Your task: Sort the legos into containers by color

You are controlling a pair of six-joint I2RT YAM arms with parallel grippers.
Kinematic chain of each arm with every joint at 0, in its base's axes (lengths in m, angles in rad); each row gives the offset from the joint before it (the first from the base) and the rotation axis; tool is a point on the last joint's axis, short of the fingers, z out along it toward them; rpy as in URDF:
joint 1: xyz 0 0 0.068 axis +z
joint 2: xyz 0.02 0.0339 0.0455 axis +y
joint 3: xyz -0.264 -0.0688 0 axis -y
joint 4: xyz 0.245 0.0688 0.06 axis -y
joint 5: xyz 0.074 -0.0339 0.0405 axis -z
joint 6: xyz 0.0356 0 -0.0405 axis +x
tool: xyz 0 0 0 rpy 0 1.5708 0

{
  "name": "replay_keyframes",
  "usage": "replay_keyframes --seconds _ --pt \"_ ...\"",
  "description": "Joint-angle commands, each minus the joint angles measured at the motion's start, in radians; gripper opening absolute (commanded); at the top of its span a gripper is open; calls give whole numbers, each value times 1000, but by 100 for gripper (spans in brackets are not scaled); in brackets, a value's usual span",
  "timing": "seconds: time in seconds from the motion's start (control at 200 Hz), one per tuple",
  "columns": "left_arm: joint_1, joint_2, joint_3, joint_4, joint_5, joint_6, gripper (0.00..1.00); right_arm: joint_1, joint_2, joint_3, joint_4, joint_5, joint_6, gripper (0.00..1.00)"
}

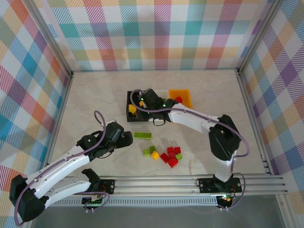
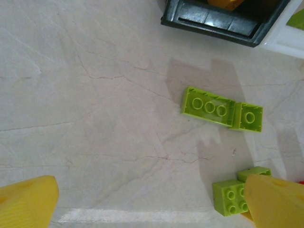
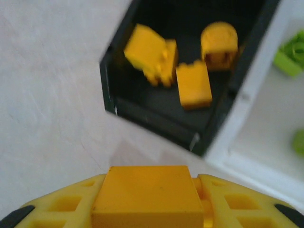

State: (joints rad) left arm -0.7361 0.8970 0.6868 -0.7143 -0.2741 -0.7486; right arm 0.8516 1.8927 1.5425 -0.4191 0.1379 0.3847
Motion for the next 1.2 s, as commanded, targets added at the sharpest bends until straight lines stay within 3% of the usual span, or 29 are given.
replay_keyframes --seconds 0.0,0.225,0.34,0.415,0.64,0.87,1.085,1.195 --pt "9 -14 -19 -31 -2 -7 100 -33 113 105 -13 9 28 35" --pt "9 -30 -27 -35 14 7 100 -62 284 335 -49 -1 28 41" --pt "10 -25 -32 -24 29 14 100 -68 307 400 -51 -34 26 64" --pt "9 -17 -29 -13 38 19 100 -68 268 384 -36 -38 29 70" --pt "7 71 -3 90 120 53 100 -68 -12 64 59 -43 64 77" --pt "-86 335 80 217 160 86 100 -68 -335 -340 103 -9 105 79" --pt "-90 585 196 323 139 114 99 -69 -509 -525 78 51 121 80" --pt "-93 686 288 320 106 168 90 -71 -564 -565 65 77 120 80"
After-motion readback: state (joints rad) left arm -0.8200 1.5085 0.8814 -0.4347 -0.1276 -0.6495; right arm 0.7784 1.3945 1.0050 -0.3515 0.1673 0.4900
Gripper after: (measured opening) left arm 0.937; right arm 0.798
